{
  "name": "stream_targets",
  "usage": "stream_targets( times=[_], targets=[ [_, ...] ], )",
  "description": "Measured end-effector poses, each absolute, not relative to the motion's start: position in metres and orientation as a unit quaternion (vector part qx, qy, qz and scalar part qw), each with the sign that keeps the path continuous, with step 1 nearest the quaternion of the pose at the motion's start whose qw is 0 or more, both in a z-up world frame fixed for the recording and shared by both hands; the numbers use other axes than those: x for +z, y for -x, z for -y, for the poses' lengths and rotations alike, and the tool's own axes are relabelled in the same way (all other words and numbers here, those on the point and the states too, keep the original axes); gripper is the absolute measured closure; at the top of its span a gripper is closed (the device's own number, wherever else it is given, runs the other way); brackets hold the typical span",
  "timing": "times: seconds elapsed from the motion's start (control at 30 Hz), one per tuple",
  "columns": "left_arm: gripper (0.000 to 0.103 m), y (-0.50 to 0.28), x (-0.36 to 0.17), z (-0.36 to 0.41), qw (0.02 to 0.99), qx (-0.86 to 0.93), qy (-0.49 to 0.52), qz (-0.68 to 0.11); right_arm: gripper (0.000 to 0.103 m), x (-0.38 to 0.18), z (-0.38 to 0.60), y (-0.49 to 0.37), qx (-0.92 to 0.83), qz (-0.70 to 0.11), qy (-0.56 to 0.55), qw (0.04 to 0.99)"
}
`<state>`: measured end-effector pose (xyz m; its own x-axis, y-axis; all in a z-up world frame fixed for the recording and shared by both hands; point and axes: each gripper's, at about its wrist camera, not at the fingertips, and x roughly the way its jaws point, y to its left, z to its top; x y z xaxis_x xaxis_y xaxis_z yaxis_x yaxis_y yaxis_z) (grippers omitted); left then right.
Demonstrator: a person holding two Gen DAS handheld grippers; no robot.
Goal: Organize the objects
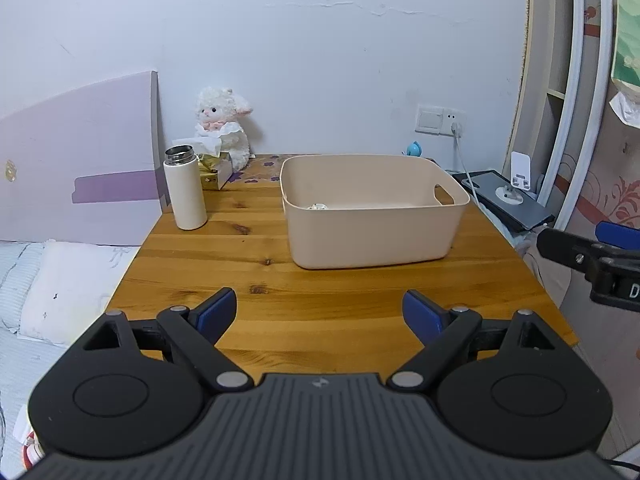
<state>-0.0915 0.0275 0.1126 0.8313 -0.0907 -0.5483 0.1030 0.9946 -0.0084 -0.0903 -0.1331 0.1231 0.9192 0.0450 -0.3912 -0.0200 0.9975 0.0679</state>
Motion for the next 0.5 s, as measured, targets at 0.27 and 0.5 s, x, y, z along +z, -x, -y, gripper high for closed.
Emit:
stream_targets(
  times=[0.27,0.5],
  targets=[
    [0.012,0.114,0.114,-0.029,0.956,-0.058,-0.017,-0.286,0.0,0.117,0.125,0.112,0.023,-0.21,-0.021,0.977],
    [0.012,0.127,0.112,-0.027,0.955,-0.072,-0.017,-0.286,0.0,0.114,0.126,0.124,0.024,-0.214,-0.022,0.976]
  ],
)
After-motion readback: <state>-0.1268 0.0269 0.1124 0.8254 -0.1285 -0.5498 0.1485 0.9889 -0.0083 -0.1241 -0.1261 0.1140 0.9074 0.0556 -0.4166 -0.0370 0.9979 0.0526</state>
